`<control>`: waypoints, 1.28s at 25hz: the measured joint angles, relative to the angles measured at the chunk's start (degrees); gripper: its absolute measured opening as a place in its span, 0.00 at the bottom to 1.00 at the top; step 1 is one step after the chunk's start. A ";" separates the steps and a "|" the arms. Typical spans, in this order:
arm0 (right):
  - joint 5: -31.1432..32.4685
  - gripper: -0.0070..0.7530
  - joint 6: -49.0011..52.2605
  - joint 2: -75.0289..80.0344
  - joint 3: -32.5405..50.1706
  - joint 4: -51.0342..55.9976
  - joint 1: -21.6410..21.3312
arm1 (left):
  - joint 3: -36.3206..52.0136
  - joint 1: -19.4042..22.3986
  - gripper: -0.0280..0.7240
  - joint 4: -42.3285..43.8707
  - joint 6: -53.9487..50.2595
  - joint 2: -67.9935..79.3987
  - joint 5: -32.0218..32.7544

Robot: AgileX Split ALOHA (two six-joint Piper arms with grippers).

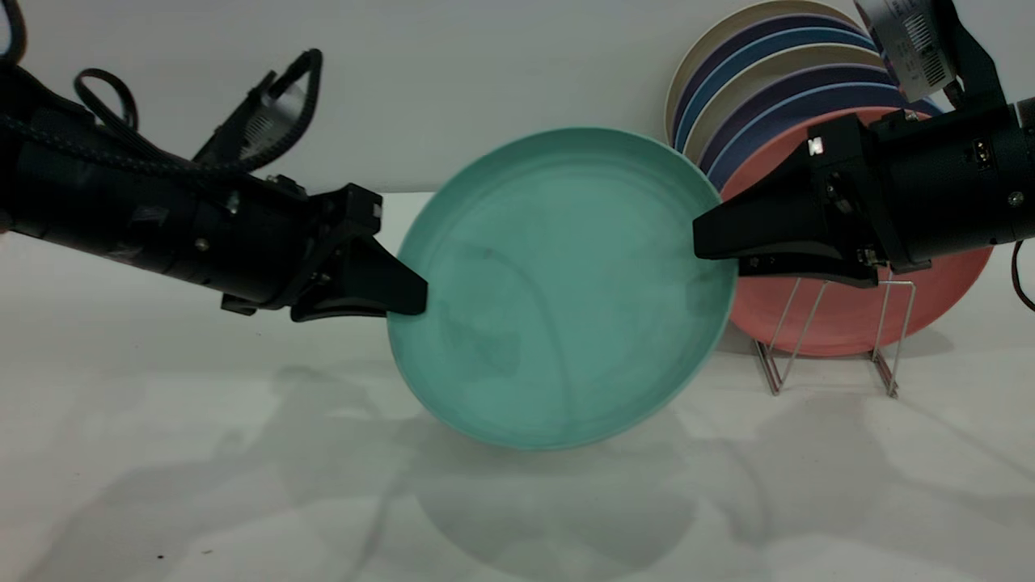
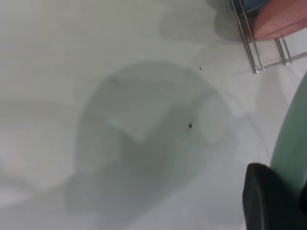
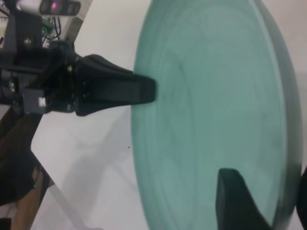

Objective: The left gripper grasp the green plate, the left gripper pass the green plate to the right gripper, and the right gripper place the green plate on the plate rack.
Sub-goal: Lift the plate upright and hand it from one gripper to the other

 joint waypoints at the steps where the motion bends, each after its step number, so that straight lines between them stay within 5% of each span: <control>1: -0.11 0.45 0.13 0.00 0.00 0.00 0.00 | -0.05 -0.36 0.06 -0.06 -0.14 0.00 0.00; 10: -0.30 0.42 1.02 0.05 0.00 0.00 0.00 | -0.85 -1.60 0.06 0.10 -0.76 0.00 4.21; 17: -2.83 0.14 3.08 0.56 0.00 0.00 0.00 | -0.85 -1.60 0.07 0.18 -0.87 0.00 4.85; 20: -4.91 0.10 2.85 0.74 0.00 0.00 0.00 | -0.85 -1.60 0.12 0.47 -1.16 0.00 6.79; 24: -4.54 0.10 2.48 0.74 0.00 0.02 0.00 | -0.85 -1.36 0.30 0.47 -1.51 0.00 11.57; 27: -3.95 0.10 2.27 0.74 0.00 -0.15 -0.05 | -0.85 -1.36 0.54 1.57 -2.73 0.00 14.52; 32: -3.45 0.10 -0.05 0.74 0.00 -0.40 0.00 | -1.30 0.01 0.83 14.34 -9.35 -0.12 16.08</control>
